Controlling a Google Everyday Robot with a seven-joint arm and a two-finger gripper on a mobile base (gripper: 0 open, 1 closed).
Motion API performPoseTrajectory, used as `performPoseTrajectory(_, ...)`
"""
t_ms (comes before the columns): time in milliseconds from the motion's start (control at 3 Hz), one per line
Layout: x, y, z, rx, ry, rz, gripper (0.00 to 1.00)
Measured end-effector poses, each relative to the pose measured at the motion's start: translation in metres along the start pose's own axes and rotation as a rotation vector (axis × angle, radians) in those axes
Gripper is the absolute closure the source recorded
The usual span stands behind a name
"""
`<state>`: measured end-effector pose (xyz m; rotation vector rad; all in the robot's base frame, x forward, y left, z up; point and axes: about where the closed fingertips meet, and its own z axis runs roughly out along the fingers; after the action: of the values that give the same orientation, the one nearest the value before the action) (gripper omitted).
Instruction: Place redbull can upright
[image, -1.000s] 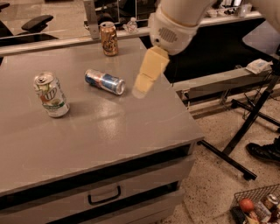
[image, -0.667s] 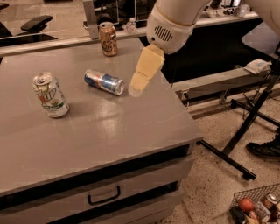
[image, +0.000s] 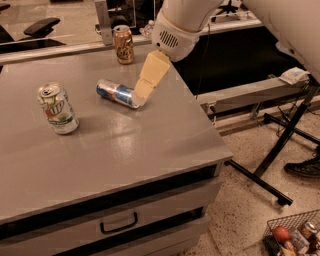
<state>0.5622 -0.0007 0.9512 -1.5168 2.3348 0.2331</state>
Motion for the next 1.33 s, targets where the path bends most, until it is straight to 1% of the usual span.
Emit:
performPoseTrajectory(333,-0.043,-0.002,0.023,-0.003,0.022,-0.058,0.00)
performPoseTrajectory(667,-0.070,-0.004,0.041,0.018,0.056,-0.081,0.00)
performPoseTrajectory(1000,-0.094,-0.012,0.072,0.033,0.101,-0.087,0.00)
performPoseTrajectory(1333,-0.111,-0.022,0.102,0.038,0.143,-0.070,0.00)
